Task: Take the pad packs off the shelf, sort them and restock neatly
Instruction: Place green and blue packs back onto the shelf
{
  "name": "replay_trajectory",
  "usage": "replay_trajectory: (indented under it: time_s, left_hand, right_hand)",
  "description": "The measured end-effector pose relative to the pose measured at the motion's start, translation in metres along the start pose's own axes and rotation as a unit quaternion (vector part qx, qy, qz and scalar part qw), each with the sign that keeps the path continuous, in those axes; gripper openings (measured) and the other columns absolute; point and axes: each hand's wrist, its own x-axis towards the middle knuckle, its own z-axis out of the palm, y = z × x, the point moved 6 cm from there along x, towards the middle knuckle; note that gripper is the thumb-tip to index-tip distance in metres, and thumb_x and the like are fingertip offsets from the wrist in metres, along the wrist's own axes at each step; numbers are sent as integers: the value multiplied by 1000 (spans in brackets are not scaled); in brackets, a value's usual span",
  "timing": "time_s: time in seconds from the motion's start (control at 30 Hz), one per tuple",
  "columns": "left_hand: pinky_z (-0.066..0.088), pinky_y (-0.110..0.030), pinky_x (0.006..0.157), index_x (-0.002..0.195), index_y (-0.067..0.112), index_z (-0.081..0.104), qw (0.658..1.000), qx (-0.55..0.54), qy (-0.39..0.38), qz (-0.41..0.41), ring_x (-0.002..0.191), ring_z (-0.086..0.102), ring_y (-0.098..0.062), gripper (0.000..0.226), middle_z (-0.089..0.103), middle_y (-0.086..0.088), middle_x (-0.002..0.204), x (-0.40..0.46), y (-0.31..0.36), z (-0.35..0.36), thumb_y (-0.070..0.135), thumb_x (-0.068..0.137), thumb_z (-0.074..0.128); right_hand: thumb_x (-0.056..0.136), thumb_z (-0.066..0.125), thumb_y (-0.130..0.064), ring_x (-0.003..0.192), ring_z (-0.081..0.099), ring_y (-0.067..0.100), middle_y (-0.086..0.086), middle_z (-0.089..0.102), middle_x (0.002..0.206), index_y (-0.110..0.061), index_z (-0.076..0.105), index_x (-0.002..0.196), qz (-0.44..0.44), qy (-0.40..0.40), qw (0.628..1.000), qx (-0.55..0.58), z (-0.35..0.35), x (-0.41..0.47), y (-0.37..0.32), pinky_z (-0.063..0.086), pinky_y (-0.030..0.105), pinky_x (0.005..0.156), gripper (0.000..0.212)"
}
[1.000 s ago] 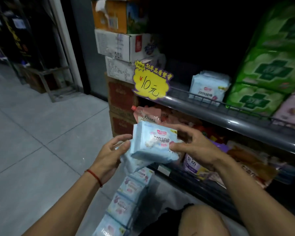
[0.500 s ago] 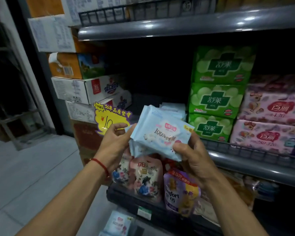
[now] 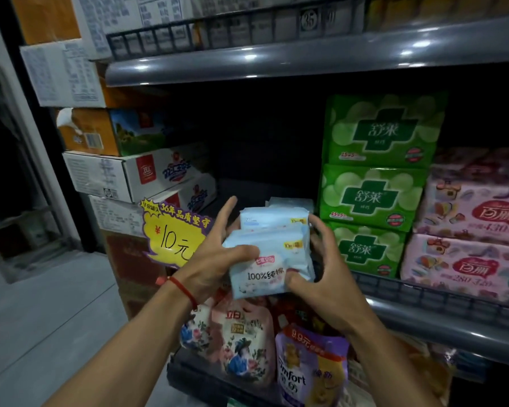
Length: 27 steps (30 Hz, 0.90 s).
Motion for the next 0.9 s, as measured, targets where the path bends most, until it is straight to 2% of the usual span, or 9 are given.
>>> replay_trajectory:
  time_s: [0.13, 0.2, 0.3, 0.37, 0.47, 0.57, 0.7, 0.83, 0.9]
  left_hand:
    - [59, -38, 80, 155, 29, 32, 999, 25, 6, 29, 118, 67, -26, 111, 57, 6, 144, 15, 9, 2, 22, 55, 81]
    - [59, -43, 84, 150, 29, 36, 999, 31, 5, 43, 121, 65, -27, 105, 57, 6, 144, 25, 13, 0, 20, 55, 80]
    - [60, -43, 85, 145, 29, 38, 997, 77, -4, 25, 117, 67, -21, 99, 56, 8, 143, 41, 16, 1, 19, 55, 79]
    - [59, -34, 81, 145, 26, 39, 992, 122, -5, 6, 111, 69, -17, 92, 57, 5, 141, 49, 12, 1, 15, 61, 77]
    - [59, -30, 80, 146, 23, 45, 987, 158, -13, -15, 105, 71, -18, 86, 63, -3, 134, 59, 13, -2, 18, 65, 74]
    - [58, -42, 91, 139, 24, 53, 972, 202, -100, -66, 110, 70, -29, 67, 67, -12, 129, 72, 19, -3, 13, 78, 79]
    - [55, -49, 99, 147, 20, 41, 945, 256, -167, -117, 117, 67, -30, 79, 66, -12, 131, 94, 23, -6, -5, 81, 77]
    - [55, -40, 101, 156, 28, 26, 904, 389, -158, -79, 117, 66, -14, 105, 64, 3, 132, 110, 27, -7, 17, 70, 83]
    - [54, -36, 102, 158, 26, 23, 891, 426, -143, -71, 116, 64, -12, 106, 62, 6, 132, 115, 21, -3, 19, 70, 83]
  right_hand:
    - [79, 79, -25, 118, 61, -3, -18, 46, 151, -53, 17, 152, 3, 28, 1000, -14, -1, 11, 3, 60, 31, 89, 100]
    - [86, 77, -22, 118, 61, -4, -20, 44, 151, -55, 13, 151, 6, 32, 999, -30, 0, 15, 3, 59, 32, 90, 97]
    - [82, 73, -42, 126, 57, 9, -15, 42, 155, -58, 4, 152, 34, 50, 993, -103, -3, 22, 8, 55, 44, 99, 100]
    - [81, 68, -50, 126, 56, 14, -12, 46, 151, -52, 1, 156, 53, 48, 985, -159, -3, 28, 11, 54, 42, 97, 101]
    - [91, 65, -39, 99, 65, -1, -13, 65, 124, -40, 30, 150, 56, 53, 981, -177, 0, 36, 13, 54, 19, 74, 68]
    - [95, 62, -31, 88, 66, 0, -13, 69, 108, -33, 39, 144, 69, 60, 977, -192, -3, 47, 15, 56, 25, 71, 54]
    - [98, 60, -30, 95, 63, 5, -7, 65, 117, -33, 21, 156, 84, 43, 974, -204, -2, 57, 17, 51, 26, 73, 70]
    - [101, 58, -29, 100, 59, 16, 0, 59, 124, -26, -1, 162, 100, 40, 966, -235, 1, 64, 20, 45, 28, 73, 85]
    - [101, 58, -29, 99, 58, 21, 6, 59, 124, -18, -1, 162, 115, 43, 951, -284, 1, 67, 24, 46, 31, 75, 86]
